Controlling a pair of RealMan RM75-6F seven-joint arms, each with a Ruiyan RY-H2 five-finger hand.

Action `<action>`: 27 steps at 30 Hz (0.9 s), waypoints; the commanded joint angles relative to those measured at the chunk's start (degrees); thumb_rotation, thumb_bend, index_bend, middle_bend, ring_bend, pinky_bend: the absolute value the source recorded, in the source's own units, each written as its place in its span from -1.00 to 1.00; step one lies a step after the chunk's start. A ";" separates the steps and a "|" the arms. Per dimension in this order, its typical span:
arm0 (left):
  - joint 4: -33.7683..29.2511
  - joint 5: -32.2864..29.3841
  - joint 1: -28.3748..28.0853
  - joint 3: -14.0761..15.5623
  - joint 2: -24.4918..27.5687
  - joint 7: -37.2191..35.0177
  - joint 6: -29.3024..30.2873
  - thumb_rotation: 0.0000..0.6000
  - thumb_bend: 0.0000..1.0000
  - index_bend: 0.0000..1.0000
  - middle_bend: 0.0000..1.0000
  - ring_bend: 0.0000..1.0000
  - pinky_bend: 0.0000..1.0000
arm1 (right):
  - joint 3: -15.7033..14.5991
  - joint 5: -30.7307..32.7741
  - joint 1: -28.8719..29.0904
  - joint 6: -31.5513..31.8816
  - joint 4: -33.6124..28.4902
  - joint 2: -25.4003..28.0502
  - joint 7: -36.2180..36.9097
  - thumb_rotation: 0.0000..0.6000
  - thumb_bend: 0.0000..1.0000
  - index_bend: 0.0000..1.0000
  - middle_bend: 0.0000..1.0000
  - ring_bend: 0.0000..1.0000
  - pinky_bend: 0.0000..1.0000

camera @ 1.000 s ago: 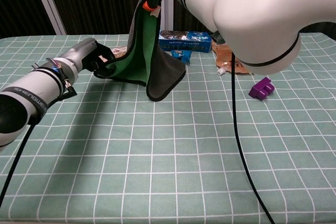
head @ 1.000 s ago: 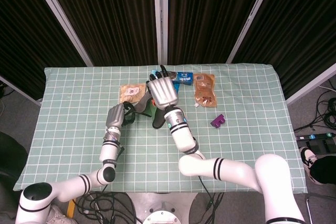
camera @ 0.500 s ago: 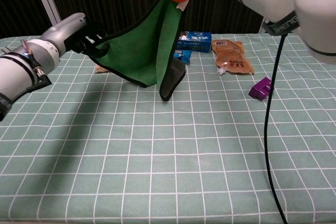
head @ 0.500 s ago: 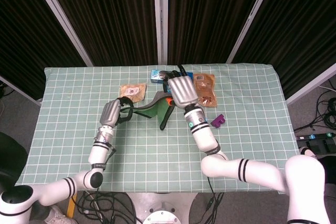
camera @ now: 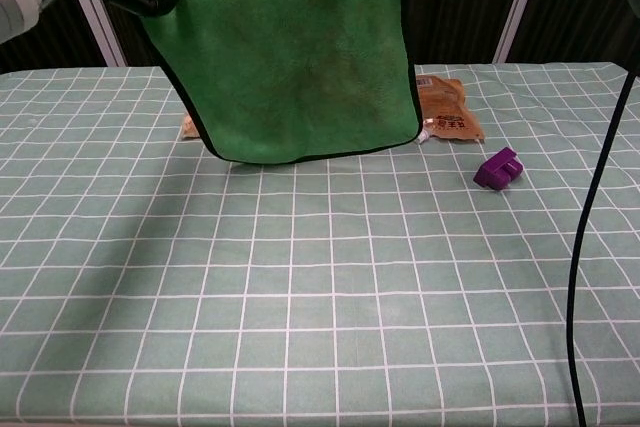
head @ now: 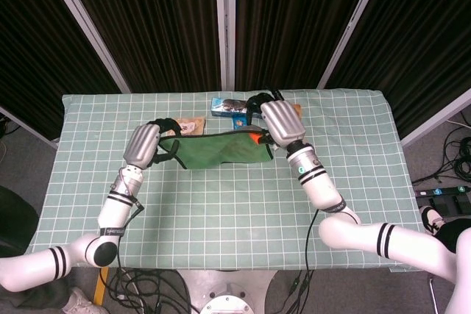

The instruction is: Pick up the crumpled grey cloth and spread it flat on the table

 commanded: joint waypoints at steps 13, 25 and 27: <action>4.28 -1.45 -2.02 -2.11 -0.37 2.26 3.75 1.00 0.09 0.60 -0.02 -0.26 -0.26 | -0.25 -8.82 0.39 -3.38 10.91 -0.35 16.80 1.00 0.00 0.49 -0.37 -0.62 -0.90; 0.41 7.74 2.95 10.37 -2.59 2.66 6.25 1.00 0.09 0.60 -0.02 -0.26 -0.26 | -11.07 -20.39 -3.94 -3.55 7.32 0.54 21.13 1.00 0.00 0.49 -0.36 -0.63 -0.90; 0.01 9.30 3.62 11.94 -2.92 2.68 6.60 1.00 0.09 0.59 -0.02 -0.26 -0.26 | -12.46 -21.70 -4.67 -3.16 6.37 0.68 21.33 1.00 0.00 0.49 -0.36 -0.63 -0.90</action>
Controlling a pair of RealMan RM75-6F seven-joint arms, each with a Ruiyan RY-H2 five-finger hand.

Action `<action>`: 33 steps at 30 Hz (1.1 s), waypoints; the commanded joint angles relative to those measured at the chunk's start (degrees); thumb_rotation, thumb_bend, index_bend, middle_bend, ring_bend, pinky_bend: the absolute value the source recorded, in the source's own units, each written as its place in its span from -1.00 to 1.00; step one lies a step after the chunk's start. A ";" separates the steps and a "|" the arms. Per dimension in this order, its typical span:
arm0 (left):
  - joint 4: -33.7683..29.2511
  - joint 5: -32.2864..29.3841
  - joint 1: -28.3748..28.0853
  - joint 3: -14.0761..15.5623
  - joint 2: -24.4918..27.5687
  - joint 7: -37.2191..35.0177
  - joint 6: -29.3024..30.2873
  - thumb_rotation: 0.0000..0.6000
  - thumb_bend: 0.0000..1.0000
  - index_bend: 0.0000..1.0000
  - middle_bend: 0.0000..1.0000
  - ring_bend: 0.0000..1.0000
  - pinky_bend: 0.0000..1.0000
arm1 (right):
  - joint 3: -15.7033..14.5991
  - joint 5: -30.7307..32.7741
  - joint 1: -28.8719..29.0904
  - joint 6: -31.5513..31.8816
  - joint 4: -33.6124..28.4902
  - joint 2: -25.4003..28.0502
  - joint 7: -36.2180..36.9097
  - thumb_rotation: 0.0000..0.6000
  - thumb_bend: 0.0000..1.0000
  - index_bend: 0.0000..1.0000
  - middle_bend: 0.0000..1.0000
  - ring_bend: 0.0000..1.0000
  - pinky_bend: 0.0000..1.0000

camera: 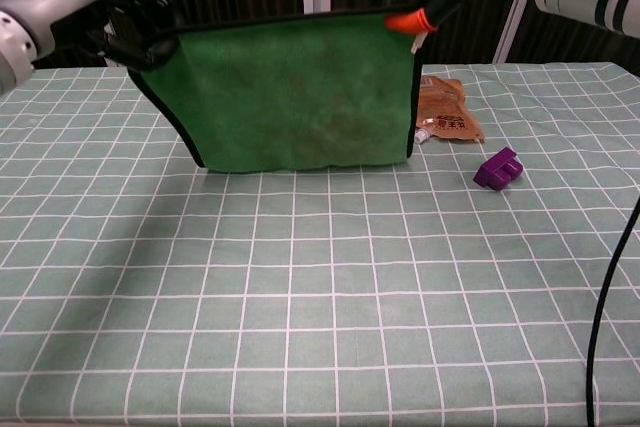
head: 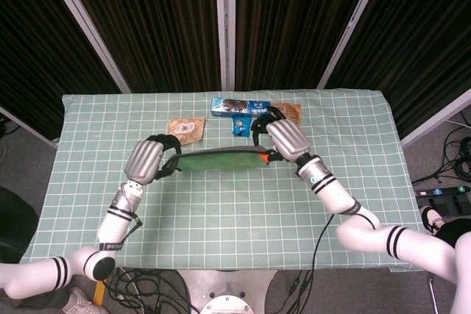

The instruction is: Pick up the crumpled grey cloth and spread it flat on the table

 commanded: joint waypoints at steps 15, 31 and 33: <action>-2.03 5.20 2.79 8.19 -1.95 2.49 -3.29 1.00 -0.18 0.25 -0.12 -0.29 -0.30 | -9.15 -5.29 -5.01 1.87 -3.72 -2.50 -1.72 0.99 -0.32 0.08 -0.47 -0.73 -0.90; -7.41 1.54 2.02 9.67 0.13 7.85 -9.78 1.00 -0.94 -0.44 -0.58 -0.58 -0.42 | -11.99 -5.25 -6.79 0.43 -6.68 -3.04 -4.08 0.27 -1.00 -0.72 -0.83 -0.98 -1.00; -8.15 1.57 2.14 9.20 0.75 7.09 -9.60 1.00 -0.94 -0.44 -0.58 -0.58 -0.42 | -12.04 -4.87 -6.94 0.26 -6.96 -2.51 -4.69 0.26 -1.00 -0.72 -0.83 -0.98 -1.00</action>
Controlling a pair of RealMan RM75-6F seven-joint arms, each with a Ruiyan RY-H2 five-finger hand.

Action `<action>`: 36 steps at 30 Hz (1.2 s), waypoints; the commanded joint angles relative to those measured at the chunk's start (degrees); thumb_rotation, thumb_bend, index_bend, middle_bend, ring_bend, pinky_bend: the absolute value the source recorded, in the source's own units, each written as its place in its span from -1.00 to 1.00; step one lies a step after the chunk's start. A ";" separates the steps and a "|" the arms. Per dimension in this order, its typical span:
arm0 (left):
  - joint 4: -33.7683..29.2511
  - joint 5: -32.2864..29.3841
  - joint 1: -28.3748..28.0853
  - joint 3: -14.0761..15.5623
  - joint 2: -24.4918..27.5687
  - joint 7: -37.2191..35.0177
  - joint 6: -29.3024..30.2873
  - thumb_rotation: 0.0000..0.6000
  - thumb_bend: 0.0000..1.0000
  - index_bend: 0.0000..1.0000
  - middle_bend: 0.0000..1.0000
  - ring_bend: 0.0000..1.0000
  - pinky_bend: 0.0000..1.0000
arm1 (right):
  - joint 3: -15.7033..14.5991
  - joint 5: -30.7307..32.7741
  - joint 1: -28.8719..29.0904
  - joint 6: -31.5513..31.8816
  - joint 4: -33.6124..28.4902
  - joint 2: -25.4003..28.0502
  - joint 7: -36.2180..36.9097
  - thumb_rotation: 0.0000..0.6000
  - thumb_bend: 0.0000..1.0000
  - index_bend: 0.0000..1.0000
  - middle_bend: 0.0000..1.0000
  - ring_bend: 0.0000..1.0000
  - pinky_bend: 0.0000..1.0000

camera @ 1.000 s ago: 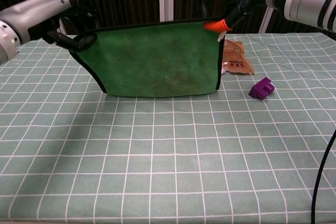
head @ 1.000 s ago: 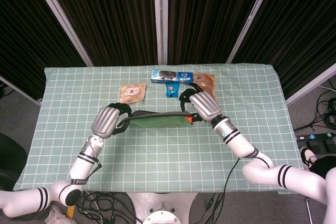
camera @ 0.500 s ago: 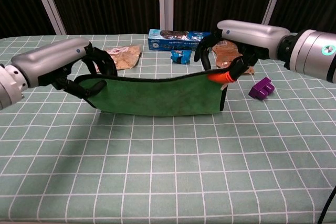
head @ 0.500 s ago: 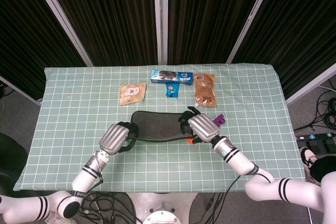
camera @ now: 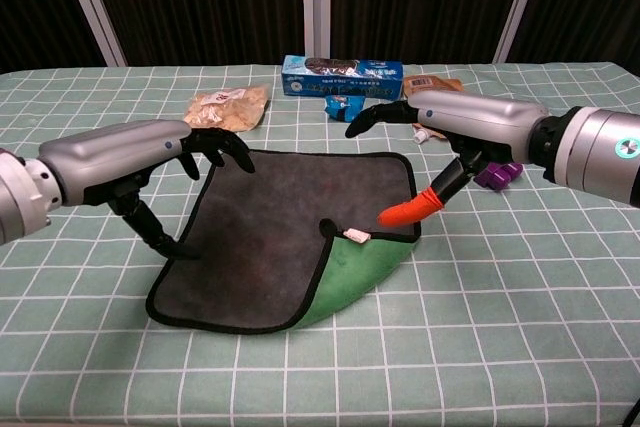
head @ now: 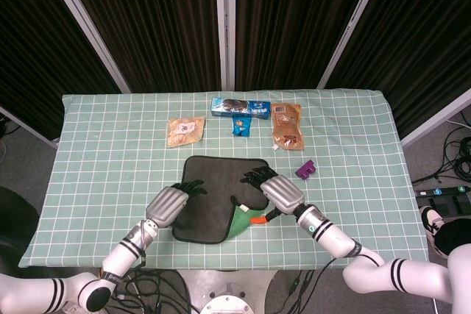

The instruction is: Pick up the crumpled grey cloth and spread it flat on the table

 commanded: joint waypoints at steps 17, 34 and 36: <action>0.55 -7.87 4.49 -6.76 5.80 -4.27 6.49 1.00 -0.94 -0.44 -0.58 -0.58 -0.42 | 0.11 11.87 4.89 -9.49 5.89 -5.19 -13.29 0.27 -0.72 -0.30 -0.77 -0.96 -1.00; 0.49 -7.23 5.22 -6.72 6.22 -5.28 5.99 1.00 -0.94 -0.44 -0.58 -0.58 -0.42 | -0.85 14.14 5.46 -12.33 6.12 -8.41 -12.20 0.25 -0.59 -0.16 -0.77 -0.96 -1.00; 0.43 -7.05 5.34 -6.70 6.30 -5.44 6.07 1.00 -0.94 -0.44 -0.58 -0.58 -0.42 | -1.54 12.66 4.57 -11.44 4.61 -7.10 -11.51 0.26 -0.59 -0.14 -0.76 -0.97 -1.00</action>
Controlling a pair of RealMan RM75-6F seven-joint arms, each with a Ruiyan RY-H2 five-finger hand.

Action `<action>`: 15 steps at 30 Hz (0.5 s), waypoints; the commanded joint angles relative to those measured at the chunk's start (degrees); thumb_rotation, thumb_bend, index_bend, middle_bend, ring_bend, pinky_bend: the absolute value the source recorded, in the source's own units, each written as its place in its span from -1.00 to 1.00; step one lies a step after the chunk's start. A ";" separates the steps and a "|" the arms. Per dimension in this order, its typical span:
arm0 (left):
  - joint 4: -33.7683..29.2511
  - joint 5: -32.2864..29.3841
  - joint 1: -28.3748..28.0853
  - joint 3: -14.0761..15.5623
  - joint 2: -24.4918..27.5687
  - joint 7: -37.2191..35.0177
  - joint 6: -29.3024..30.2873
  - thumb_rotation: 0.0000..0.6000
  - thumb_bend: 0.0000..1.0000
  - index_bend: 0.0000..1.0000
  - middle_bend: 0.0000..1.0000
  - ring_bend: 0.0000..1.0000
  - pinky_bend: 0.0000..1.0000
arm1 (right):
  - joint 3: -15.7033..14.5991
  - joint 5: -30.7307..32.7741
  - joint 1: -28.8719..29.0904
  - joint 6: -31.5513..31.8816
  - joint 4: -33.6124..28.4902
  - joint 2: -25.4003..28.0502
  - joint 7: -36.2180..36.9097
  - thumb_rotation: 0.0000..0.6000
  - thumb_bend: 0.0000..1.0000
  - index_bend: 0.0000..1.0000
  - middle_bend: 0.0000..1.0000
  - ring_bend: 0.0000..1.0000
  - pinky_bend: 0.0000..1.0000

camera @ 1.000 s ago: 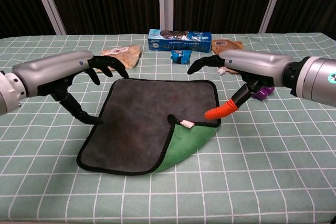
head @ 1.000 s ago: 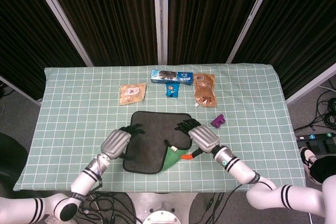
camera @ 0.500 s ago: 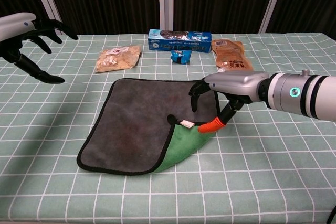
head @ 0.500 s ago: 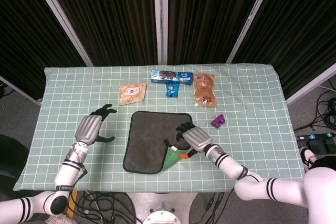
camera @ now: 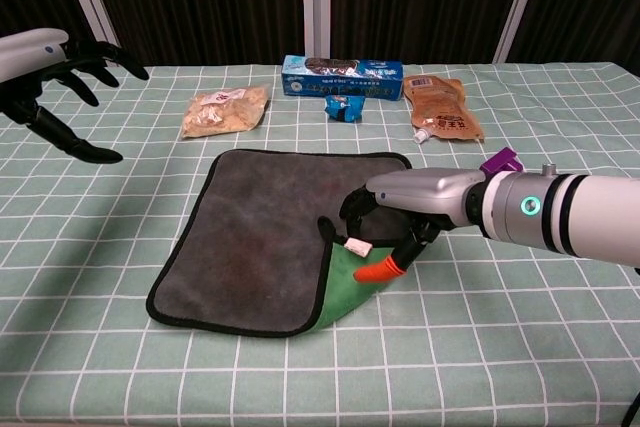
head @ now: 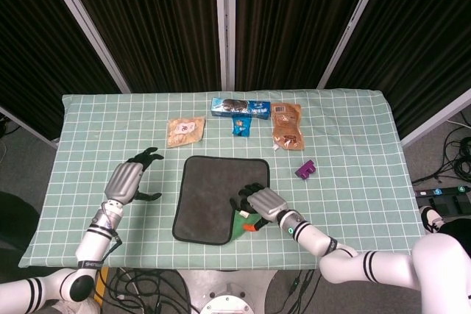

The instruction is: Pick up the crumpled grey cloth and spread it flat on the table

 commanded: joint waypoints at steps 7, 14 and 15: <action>0.20 0.18 0.17 -0.10 -0.05 -0.45 -0.23 1.00 -0.94 -0.44 -0.58 -0.58 -0.42 | -5.62 -9.51 -5.30 4.80 -7.15 6.95 3.36 0.23 -0.59 -0.12 -0.75 -0.97 -1.00; -0.05 0.21 0.19 -0.28 0.01 -0.16 -0.22 1.00 -0.94 -0.44 -0.58 -0.58 -0.42 | -8.50 -16.25 -8.38 9.14 -9.60 10.29 5.14 0.24 -0.59 -0.12 -0.75 -0.96 -1.00; -0.08 0.16 0.27 -0.28 0.15 -0.16 -0.18 1.00 -0.94 -0.44 -0.58 -0.58 -0.42 | -8.42 -16.85 -8.76 10.01 -9.70 10.63 5.55 0.25 -0.59 -0.12 -0.74 -0.96 -1.00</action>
